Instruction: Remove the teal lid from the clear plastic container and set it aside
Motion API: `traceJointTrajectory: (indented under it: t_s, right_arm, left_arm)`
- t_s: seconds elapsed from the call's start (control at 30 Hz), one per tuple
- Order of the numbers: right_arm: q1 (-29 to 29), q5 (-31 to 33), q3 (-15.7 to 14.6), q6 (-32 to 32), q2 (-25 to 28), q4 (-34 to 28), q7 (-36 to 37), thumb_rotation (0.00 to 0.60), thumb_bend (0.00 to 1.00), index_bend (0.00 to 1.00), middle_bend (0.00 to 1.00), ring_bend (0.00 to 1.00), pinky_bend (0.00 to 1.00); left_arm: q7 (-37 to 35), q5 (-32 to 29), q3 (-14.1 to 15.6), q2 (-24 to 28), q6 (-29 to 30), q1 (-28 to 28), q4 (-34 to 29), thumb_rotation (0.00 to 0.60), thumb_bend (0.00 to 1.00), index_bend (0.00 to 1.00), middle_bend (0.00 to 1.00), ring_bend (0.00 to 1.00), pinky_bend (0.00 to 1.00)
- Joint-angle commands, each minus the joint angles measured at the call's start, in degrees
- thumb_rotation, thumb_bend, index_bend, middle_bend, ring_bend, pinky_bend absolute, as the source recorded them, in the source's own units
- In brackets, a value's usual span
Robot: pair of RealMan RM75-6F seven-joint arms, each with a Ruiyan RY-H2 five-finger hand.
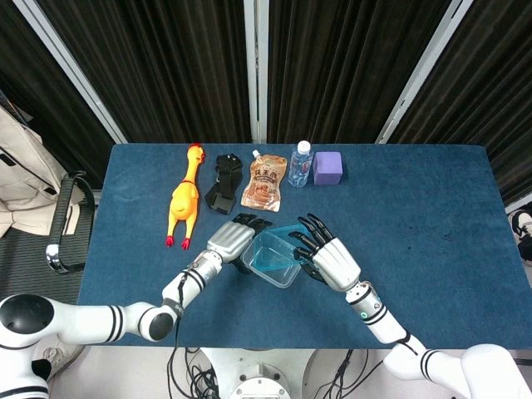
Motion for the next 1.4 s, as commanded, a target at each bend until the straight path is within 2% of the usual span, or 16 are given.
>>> traceJointTrajectory:
  t_s: [0.03,0.27,0.43,0.63,0.77,0.83,0.87,0.93,1.0,1.03,1.13,1.2,1.4]
  right_arm:
    - [-0.09,-0.04,0.7,1.25,0.14,0.62,-0.64,0.6,0.34,0.68,0.25,0.0,0.0]
    - [-1.08,1.13,2.88,4.69,2.41,1.91,-2.88,0.6,0.34,0.68,0.25,0.0,0.0]
    - [-2.79,4.17,5.36,6.65,5.33,2.39,-2.26,0.6,0.34,0.68,0.25,0.0,0.0]
    - [-4.05,7.56,7.3,6.15,7.87,3.79,-1.45,0.6,0.33,0.68,0.25,0.0,0.0]
    - [-3.89,9.62,8.42,4.89,6.84,7.52,0.43,0.6,0.33,0.63,0.22,0.0,0.0]
    - [-3.69,10.87,8.66,3.15,5.55,10.06,1.94,0.6,0.33,0.53,0.18,0.0,0.0]
    - [-3.55,11.54,8.79,2.15,4.86,11.32,2.79,0.6,0.32,0.43,0.15,0.0,0.0]
    - [-3.41,12.26,8.88,1.06,3.99,12.75,3.85,0.6,0.3,0.18,0.07,0.0,0.0]
    - [-3.63,12.71,8.72,0.52,3.37,13.39,5.25,0.6,0.24,0.02,0.01,0.0,0.0]
    - [-3.87,12.8,8.41,0.08,3.52,13.09,5.7,0.6,0.21,0.0,0.0,0.0,0.0]
    - [-5.21,13.02,7.07,-1.48,5.88,10.02,4.23,0.6,0.07,0.0,0.0,0.0,0.0]
    - [-6.67,13.35,6.05,-2.6,9.4,4.69,2.84,0.6,0.02,0.0,0.0,0.0,0.0]
    - [-11.43,14.77,2.73,-5.49,24.03,-15.44,-4.61,0.6,0.0,0.0,0.0,0.0,0.0]
  left_arm:
    - [-0.24,0.45,0.32,0.75,0.65,0.78,-0.08,0.6,0.0,0.07,0.06,0.0,0.0]
    - [-0.65,3.44,1.29,2.83,4.98,4.05,-0.27,0.6,0.0,0.07,0.06,0.0,0.0]
    - [-2.19,6.85,1.7,5.19,9.23,7.54,-0.58,0.6,0.0,0.07,0.06,0.0,0.0]
    - [-4.32,10.36,2.29,8.05,13.22,11.74,-0.56,0.6,0.0,0.07,0.06,0.0,0.0]
    - [-5.6,12.15,2.9,10.04,15.69,14.73,-0.37,0.6,0.0,0.07,0.06,0.0,0.0]
    - [-5.99,13.21,3.44,10.95,17.47,16.56,0.0,0.6,0.0,0.07,0.06,0.0,0.0]
    - [-6.26,13.77,3.67,11.27,18.66,17.67,0.38,0.6,0.0,0.07,0.06,0.0,0.0]
    - [-6.8,14.64,4.02,11.68,20.26,19.29,0.88,0.6,0.0,0.07,0.06,0.0,0.0]
    - [-7.99,15.65,4.4,11.93,21.63,21.1,1.35,0.6,0.0,0.07,0.06,0.0,0.0]
    - [-8.49,16.0,4.66,12.08,21.92,21.83,1.53,0.6,0.0,0.07,0.06,0.0,0.0]
    - [-10.2,17.17,5.26,12.56,22.78,24.02,1.92,0.6,0.0,0.07,0.06,0.0,0.0]
    - [-11.4,18.17,5.68,13.19,23.27,25.44,1.75,0.6,0.0,0.07,0.06,0.0,0.0]
    - [-12.94,21.22,7.08,16.43,24.64,28.96,0.13,0.6,0.0,0.07,0.06,0.0,0.0]
